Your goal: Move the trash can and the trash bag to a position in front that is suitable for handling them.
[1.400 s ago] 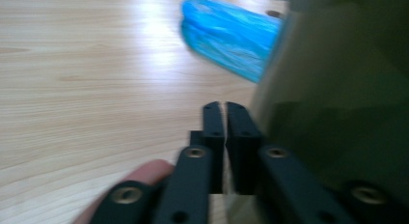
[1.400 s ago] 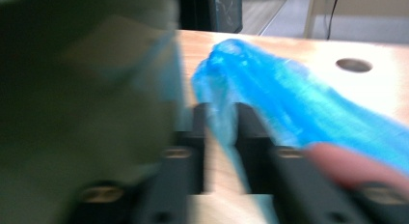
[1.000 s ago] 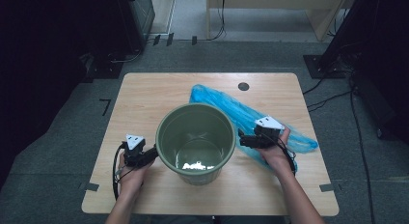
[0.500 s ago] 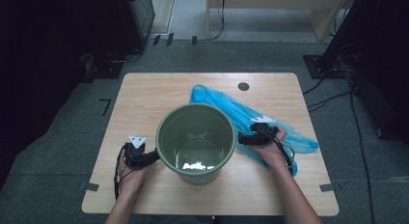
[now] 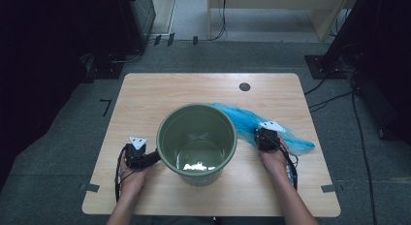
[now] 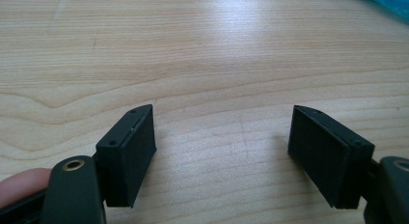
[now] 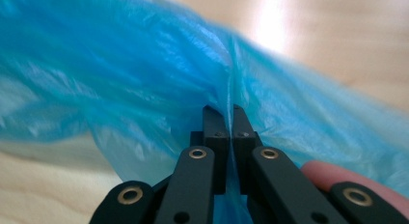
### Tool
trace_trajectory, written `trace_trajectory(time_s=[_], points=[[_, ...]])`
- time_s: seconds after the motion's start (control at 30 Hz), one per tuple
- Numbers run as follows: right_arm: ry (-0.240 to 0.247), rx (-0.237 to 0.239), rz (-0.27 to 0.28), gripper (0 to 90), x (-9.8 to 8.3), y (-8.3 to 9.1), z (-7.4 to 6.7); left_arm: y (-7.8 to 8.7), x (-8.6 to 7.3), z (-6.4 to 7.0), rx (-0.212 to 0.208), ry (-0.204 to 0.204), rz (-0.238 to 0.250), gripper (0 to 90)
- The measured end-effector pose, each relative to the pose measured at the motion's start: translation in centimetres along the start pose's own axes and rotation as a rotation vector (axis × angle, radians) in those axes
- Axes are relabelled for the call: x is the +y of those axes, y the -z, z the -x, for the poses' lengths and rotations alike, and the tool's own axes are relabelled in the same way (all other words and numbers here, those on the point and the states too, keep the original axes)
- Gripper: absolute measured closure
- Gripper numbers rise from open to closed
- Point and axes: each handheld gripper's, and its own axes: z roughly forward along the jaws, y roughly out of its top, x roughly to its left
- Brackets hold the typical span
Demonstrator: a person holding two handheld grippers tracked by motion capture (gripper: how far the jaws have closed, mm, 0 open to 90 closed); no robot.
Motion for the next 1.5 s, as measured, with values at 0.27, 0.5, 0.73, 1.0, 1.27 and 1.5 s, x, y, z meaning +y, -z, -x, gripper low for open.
trace_trajectory(time_s=[0.27, 0.5, 0.73, 1.0, 1.27, 1.5], points=[[-0.063, 0.033, 0.290, 90.0, 2.4, 2.9, -0.8, 0.0, 0.0, 0.0, 0.000, 0.001, 0.000, 24.4], [-0.079, 0.029, 0.499, 90.0, 5.6, 6.3, -2.1, 0.0, 0.0, 0.0, 0.001, 0.001, -0.001, 24.4], [-0.109, 0.056, 0.644, 90.0, 8.1, 9.5, -2.9, 0.0, 0.0, 0.0, 0.001, 0.000, -0.001, 24.4], [-0.104, 0.019, 0.805, 90.0, 9.7, 12.8, -3.9, 0.0, 0.0, 0.0, 0.001, 0.001, 0.000, 24.4], [-0.119, 0.006, 0.926, 90.0, 10.3, 15.4, -4.4, 0.0, 0.0, 0.0, 0.001, 0.001, 0.000, 24.4], [-0.132, 0.057, 0.994, 90.0, 10.6, 17.6, -4.4, 0.0, 0.0, 0.0, 0.001, 0.002, 0.001, 24.4]])
